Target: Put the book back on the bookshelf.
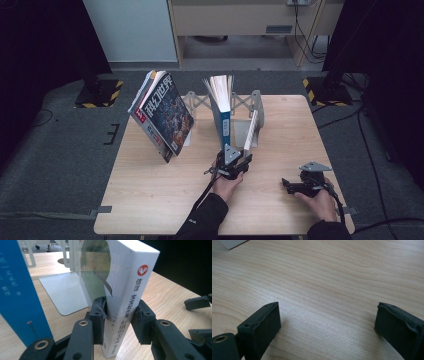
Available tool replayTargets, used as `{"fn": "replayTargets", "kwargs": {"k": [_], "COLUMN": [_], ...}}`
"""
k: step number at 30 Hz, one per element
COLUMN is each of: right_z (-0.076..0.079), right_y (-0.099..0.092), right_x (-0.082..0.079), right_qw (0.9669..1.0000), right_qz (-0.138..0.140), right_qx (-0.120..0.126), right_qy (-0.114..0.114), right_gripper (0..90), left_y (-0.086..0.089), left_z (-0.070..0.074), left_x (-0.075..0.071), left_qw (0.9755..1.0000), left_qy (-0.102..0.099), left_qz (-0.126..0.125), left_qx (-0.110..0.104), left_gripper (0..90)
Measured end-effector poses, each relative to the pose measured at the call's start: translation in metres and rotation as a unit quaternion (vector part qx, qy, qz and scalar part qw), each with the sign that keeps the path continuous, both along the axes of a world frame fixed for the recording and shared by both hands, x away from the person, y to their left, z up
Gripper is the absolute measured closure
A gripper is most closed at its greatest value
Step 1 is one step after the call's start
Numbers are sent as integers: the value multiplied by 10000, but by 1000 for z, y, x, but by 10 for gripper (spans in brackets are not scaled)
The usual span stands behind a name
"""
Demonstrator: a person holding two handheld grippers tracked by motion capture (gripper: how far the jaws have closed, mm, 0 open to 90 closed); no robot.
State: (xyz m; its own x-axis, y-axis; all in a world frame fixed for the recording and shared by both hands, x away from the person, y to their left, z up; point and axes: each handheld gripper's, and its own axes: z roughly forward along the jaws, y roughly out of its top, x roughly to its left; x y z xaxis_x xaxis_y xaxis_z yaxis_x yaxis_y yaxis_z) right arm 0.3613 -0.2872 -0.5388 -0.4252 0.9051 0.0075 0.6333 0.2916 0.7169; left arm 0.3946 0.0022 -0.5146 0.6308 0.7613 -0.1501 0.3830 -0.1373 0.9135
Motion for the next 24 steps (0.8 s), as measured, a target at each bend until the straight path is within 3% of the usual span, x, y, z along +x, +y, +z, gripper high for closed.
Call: {"fn": "replayTargets", "kwargs": {"k": [10,15,24], "right_z": [0,0,0], "right_y": [0,0,0], "right_x": [0,0,0], "right_qw": [10000,10000,10000], "right_qz": [-3,-3,3], "right_qx": [-1,-1,0], "right_qy": [-6,-9,-4], "right_gripper": [66,66,65], "left_y": [2,0,-10], "left_z": [5,6,11], "left_x": [-8,-5,13], "left_qw": [9998,9997,9996], "left_qy": [76,80,146], "left_qz": [-199,-221,-180], "left_qx": [59,29,181], "left_gripper": [655,656,652]}}
